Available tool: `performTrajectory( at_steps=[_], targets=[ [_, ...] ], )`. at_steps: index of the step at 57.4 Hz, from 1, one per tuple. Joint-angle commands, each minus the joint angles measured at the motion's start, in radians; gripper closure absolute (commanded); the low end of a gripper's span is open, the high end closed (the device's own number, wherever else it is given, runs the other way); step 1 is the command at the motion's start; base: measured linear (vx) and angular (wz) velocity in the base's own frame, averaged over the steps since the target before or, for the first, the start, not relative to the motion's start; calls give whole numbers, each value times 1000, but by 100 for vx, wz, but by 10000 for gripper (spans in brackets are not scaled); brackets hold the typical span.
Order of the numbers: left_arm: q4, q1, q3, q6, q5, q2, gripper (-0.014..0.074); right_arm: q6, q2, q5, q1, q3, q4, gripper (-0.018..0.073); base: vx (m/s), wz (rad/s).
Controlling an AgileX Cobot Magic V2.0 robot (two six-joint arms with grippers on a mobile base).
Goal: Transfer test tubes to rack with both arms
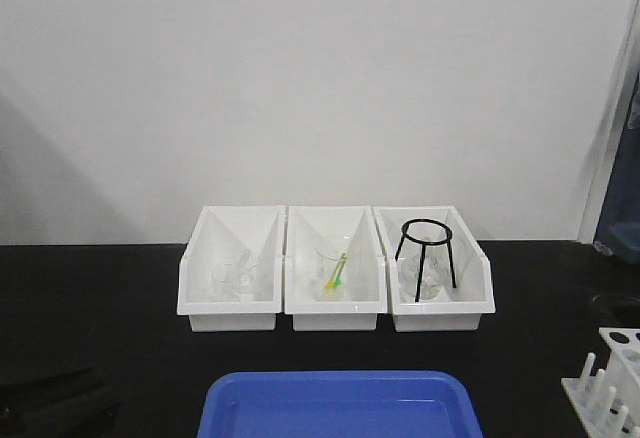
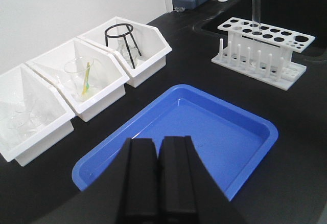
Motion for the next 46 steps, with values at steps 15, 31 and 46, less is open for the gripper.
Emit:
performTrajectory(
  at_steps=[15,31,46],
  targets=[
    [-11,-8,-35,-9,-52,-4,617,92,-87,-17,-2,-27,-18,568,0,0],
    [-9,-8,-35,-9,-52,-4,617,92,-87,-17,-2,-27,-18,566,0,0],
    [93,-8,-35,30,-79,-4,617,92,-87,-17,-2,-27,-18,566,0,0]
  ],
)
